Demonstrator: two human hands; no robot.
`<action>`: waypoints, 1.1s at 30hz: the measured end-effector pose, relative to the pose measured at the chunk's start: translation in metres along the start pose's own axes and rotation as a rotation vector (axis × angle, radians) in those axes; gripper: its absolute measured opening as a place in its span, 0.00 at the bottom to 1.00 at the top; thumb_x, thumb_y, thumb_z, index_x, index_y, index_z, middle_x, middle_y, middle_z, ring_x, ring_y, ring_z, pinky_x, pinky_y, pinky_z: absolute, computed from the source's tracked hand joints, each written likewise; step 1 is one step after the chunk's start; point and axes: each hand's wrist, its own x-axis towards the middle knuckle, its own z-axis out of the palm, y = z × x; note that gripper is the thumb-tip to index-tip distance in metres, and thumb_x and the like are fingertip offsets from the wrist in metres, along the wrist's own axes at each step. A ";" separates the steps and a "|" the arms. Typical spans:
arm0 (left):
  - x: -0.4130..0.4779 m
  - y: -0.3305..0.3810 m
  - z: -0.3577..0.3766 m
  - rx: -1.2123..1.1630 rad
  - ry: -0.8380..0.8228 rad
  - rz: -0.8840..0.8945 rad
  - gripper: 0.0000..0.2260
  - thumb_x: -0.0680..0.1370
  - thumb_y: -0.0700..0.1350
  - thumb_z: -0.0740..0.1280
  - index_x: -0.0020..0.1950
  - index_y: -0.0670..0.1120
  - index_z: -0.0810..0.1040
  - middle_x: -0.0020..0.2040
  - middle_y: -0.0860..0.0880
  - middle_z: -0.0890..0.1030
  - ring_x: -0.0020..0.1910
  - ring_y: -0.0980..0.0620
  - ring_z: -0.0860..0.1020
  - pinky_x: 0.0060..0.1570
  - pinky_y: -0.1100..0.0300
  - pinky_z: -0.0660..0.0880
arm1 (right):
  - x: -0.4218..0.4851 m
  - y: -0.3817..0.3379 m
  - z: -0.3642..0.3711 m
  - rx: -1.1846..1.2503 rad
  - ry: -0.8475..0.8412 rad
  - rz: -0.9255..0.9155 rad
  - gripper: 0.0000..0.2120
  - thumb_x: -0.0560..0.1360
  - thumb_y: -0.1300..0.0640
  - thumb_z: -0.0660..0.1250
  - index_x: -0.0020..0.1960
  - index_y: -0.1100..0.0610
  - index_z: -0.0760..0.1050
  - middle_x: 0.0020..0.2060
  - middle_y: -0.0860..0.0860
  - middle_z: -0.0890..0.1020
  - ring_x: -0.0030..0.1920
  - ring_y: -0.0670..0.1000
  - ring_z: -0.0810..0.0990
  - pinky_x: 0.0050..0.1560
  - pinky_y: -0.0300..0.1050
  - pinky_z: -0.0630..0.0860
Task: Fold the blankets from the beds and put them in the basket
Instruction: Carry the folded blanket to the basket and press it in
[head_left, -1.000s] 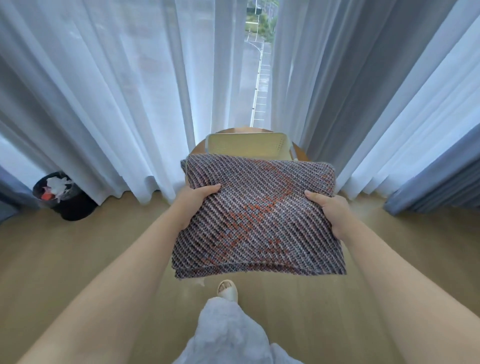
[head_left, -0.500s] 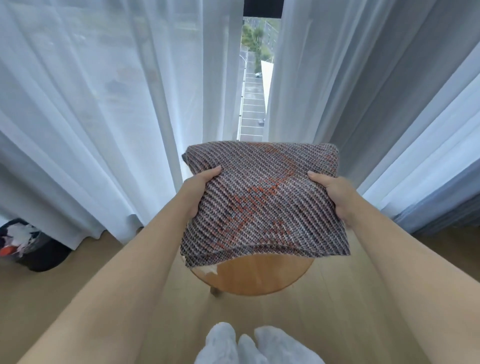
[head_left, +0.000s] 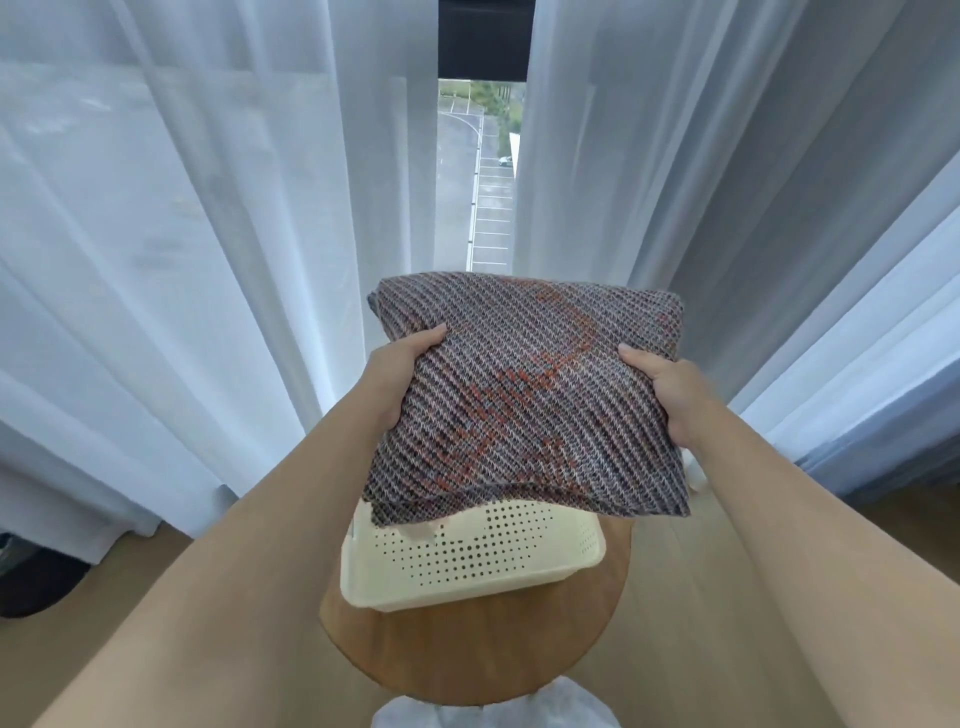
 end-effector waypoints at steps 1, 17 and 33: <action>0.005 0.000 0.002 -0.008 0.003 -0.002 0.22 0.72 0.49 0.71 0.63 0.40 0.74 0.54 0.43 0.83 0.50 0.43 0.82 0.53 0.49 0.78 | 0.007 -0.002 0.000 0.001 -0.002 -0.005 0.20 0.67 0.53 0.75 0.54 0.60 0.76 0.51 0.58 0.82 0.50 0.60 0.81 0.59 0.59 0.75; 0.019 -0.143 -0.078 0.584 0.516 -0.062 0.30 0.75 0.53 0.68 0.71 0.43 0.61 0.69 0.45 0.70 0.67 0.43 0.69 0.66 0.50 0.65 | 0.063 0.143 0.030 -0.271 -0.118 0.354 0.28 0.65 0.50 0.77 0.61 0.60 0.74 0.53 0.55 0.82 0.51 0.59 0.81 0.60 0.58 0.74; 0.093 -0.238 -0.089 1.231 0.555 -0.074 0.24 0.80 0.52 0.59 0.65 0.34 0.63 0.57 0.37 0.71 0.56 0.40 0.71 0.56 0.49 0.69 | 0.117 0.258 0.055 -0.869 0.109 -0.140 0.16 0.76 0.47 0.63 0.53 0.60 0.72 0.43 0.51 0.76 0.43 0.51 0.74 0.44 0.43 0.70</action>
